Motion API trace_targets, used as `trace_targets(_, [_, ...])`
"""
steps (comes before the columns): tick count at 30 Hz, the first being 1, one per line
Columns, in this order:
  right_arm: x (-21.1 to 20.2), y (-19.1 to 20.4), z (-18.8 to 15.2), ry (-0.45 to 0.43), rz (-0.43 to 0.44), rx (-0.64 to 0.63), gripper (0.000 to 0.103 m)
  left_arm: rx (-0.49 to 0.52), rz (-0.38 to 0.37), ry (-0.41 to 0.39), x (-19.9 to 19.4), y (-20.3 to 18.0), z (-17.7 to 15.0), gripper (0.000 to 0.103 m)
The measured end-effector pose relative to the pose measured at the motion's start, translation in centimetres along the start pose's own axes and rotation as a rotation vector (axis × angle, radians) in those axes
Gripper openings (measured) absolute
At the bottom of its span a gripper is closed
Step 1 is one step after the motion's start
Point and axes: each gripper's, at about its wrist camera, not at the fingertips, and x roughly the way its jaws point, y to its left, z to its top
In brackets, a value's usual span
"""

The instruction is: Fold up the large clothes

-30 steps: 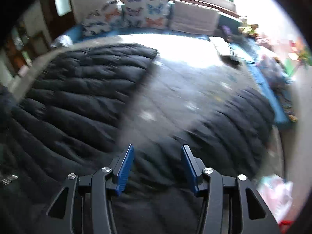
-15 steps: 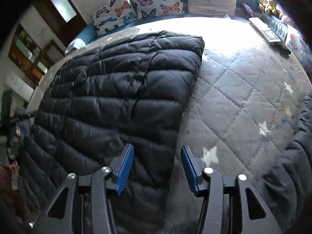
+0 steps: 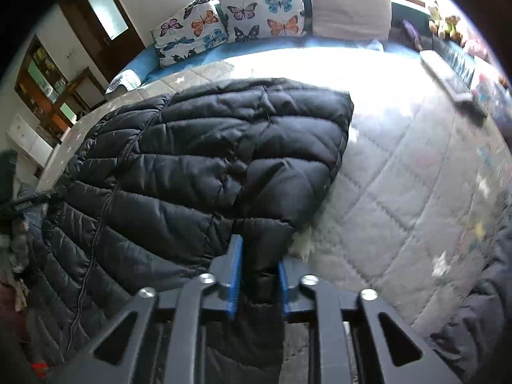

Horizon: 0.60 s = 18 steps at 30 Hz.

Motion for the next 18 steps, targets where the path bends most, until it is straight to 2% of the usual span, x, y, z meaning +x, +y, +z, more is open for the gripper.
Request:
trace_targets(5, [-2.1,0.9,4.7,-0.136,-0.025,-0.01,0.016,-0.006,-0.024,-0.11,-2.3,-0.6,3.7,0.022])
trace_targets(7, [-1.7,1.2,6.0,-0.148,-0.043,-0.028,0.016,-0.014,-0.009,-0.136,-2.2,-0.4,4.8,0.024])
trace_targets(11, [2.5,1.1,6.2,-0.026,-0.099,-0.058,0.018,-0.009,0.098,-0.067,0.7,0.8,5.1,0.036])
trace_targets(12, [3.2,0.8,5.8,0.002,-0.116,-0.063,0.022,-0.011,0.133,-0.035,1.9,1.4,4.7,0.042])
trace_targets(15, [3.2,0.1,4.5,0.009,-0.112,-0.062,0.026,-0.032,0.133,0.022,3.7,2.6,3.3,0.048])
trace_targets(18, [1.3,0.1,3.5,0.021,-0.121,-0.066,0.028,-0.046,0.119,0.019,2.7,2.7,2.3,0.048])
